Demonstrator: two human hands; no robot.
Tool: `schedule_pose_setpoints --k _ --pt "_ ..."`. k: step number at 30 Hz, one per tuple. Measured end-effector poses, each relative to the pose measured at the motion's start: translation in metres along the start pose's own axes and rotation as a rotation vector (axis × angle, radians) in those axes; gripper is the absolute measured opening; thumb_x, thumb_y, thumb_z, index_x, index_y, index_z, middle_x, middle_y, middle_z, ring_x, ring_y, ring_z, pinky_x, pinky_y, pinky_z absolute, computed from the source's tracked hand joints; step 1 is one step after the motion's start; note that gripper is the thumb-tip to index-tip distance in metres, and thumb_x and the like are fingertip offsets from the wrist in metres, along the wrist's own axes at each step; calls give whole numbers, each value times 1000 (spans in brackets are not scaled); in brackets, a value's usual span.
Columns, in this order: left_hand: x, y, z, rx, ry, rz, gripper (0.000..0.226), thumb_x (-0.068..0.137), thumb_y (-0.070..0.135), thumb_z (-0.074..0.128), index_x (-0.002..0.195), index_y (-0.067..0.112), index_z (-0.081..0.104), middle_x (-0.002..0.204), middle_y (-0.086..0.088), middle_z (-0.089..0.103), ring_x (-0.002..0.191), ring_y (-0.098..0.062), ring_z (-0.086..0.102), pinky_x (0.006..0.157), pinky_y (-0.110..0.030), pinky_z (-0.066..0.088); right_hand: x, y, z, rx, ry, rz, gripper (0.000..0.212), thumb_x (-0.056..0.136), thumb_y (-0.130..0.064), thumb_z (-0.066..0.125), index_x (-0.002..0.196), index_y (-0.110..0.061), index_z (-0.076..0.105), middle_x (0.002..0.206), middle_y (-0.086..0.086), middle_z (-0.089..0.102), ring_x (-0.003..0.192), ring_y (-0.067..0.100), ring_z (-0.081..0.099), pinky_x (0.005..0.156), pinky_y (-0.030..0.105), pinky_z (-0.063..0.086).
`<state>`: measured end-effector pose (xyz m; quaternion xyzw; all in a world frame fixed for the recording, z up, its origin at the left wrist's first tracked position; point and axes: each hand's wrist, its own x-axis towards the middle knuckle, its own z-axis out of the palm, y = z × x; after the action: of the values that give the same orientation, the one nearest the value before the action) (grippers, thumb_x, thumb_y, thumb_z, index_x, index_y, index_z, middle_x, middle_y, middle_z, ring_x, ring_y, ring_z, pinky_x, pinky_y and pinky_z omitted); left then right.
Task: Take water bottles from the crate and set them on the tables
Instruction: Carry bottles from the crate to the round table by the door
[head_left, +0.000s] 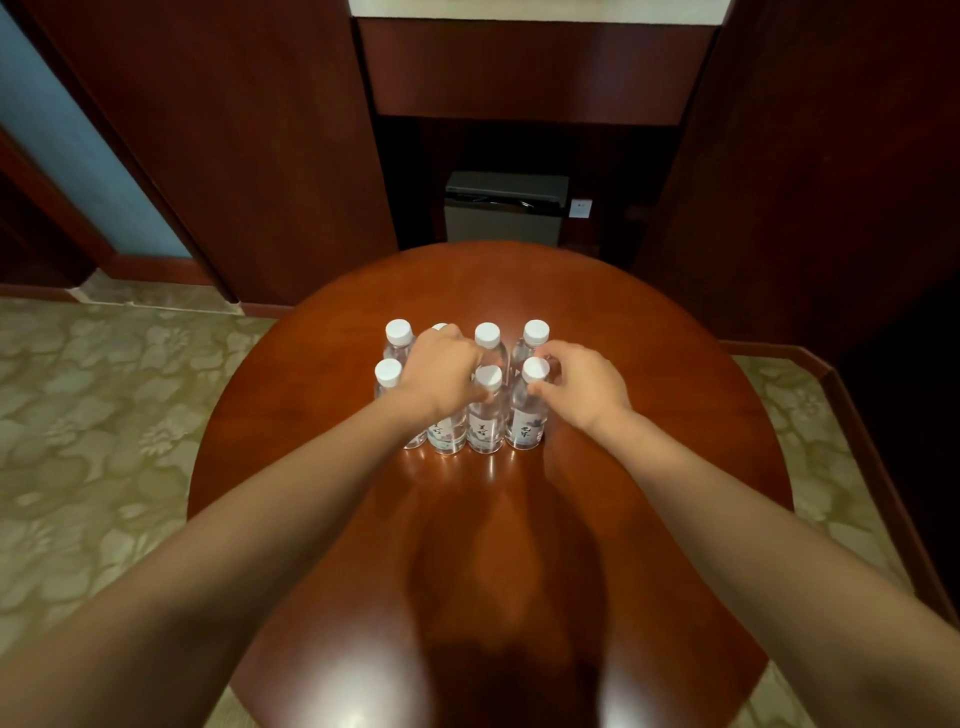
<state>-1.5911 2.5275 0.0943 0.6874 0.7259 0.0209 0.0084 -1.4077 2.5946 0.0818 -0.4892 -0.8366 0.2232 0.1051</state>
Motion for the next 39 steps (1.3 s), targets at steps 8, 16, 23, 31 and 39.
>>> schedule_pose_setpoints --k 8,16,23,31,39 --pt "-2 2 3 1 25 -48 28 74 51 72 90 29 73 75 4 66 84 -20 53 67 -33 43 -1 -4 -1 -61 8 -26 26 85 -26 69 110 -25 66 110 5 68 99 29 63 70 33 47" --pt "-7 7 4 12 25 -82 23 79 47 69 91 27 71 82 2 68 87 -21 54 70 -35 42 -8 -6 -2 -66 3 -37 12 82 -20 62 93 -23 68 94 2 69 88 29 65 61 32 46" --pt "-19 14 3 -12 90 -92 22 78 38 71 98 30 68 88 1 70 88 -22 56 73 -37 46 -15 -5 -9 10 -50 4 39 78 -18 70 116 -28 65 108 2 71 98 29 65 78 40 56" --pt "-58 33 -10 -215 241 -160 54 84 33 72 135 28 57 123 1 65 113 -22 55 93 -39 44 -51 12 -11 37 -30 -22 74 85 -34 71 150 -31 36 146 -2 47 130 22 50 100 40 50" --pt "-121 80 -8 -305 235 -283 78 86 48 68 152 30 31 153 4 39 140 -17 37 114 -38 32 -93 30 -19 -101 -162 -245 91 83 -56 67 156 -39 16 167 -1 -5 152 19 -16 122 45 -6"
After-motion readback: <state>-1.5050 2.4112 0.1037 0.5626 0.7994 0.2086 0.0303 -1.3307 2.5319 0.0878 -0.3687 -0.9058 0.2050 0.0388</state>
